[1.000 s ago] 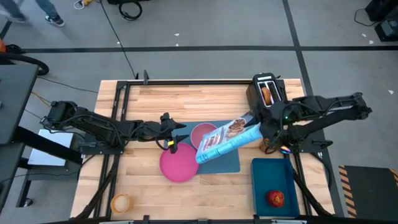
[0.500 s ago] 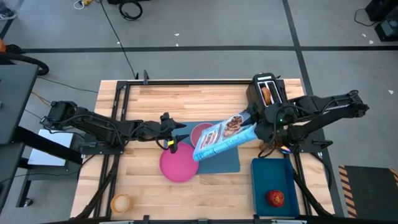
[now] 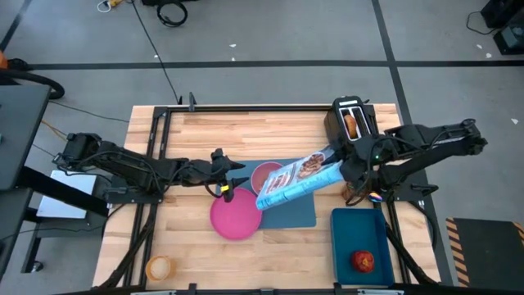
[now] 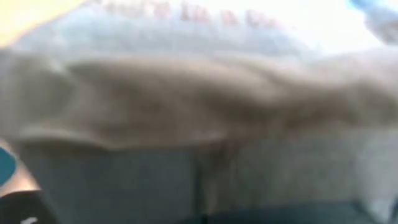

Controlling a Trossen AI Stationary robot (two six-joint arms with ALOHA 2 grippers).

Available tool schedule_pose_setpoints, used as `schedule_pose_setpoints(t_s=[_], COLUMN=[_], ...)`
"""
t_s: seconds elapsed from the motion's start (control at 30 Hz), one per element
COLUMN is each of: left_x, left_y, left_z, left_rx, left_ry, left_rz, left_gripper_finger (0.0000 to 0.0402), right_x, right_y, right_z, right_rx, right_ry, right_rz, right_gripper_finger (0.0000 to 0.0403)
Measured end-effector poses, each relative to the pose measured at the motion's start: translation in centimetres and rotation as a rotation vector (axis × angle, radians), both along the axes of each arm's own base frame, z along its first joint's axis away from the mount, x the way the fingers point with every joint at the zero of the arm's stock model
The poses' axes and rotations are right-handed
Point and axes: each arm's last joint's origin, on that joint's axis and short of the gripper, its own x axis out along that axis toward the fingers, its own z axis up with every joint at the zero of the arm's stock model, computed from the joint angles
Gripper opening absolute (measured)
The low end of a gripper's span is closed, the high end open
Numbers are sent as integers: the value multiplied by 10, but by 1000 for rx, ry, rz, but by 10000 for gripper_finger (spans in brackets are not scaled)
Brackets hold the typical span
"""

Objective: Arrange a breakfast setting
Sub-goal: Pour the cereal from the cereal box into the pink bowl

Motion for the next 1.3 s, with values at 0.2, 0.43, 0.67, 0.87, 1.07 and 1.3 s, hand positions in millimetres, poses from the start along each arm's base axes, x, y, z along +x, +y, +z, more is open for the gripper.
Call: schedule_pose_setpoints(t_s=[0.2,0.43,0.67,0.87,1.07,1.3], left_x=[0,0,0,0,-2,-11], left_y=[0,0,0,0,0,1], left_z=[0,0,0,0,3,14], left_rx=[-1,-13,-10,-8,-7,-8], left_ry=[-1,-4,-3,-1,-1,-28], left_rz=[0,4,3,3,2,1], left_gripper_finger=[242,242,242,242,242,242], right_x=[1,3,5,6,7,12], right_y=[1,1,1,2,2,1], right_z=[-2,-2,-3,-3,-2,-3], right_rx=[17,28,0,38,71,72], right_ry=[17,20,12,12,3,-4], right_rz=[-6,1,-37,-28,-25,-44], right_gripper_finger=[127,127,127,127,127,127])
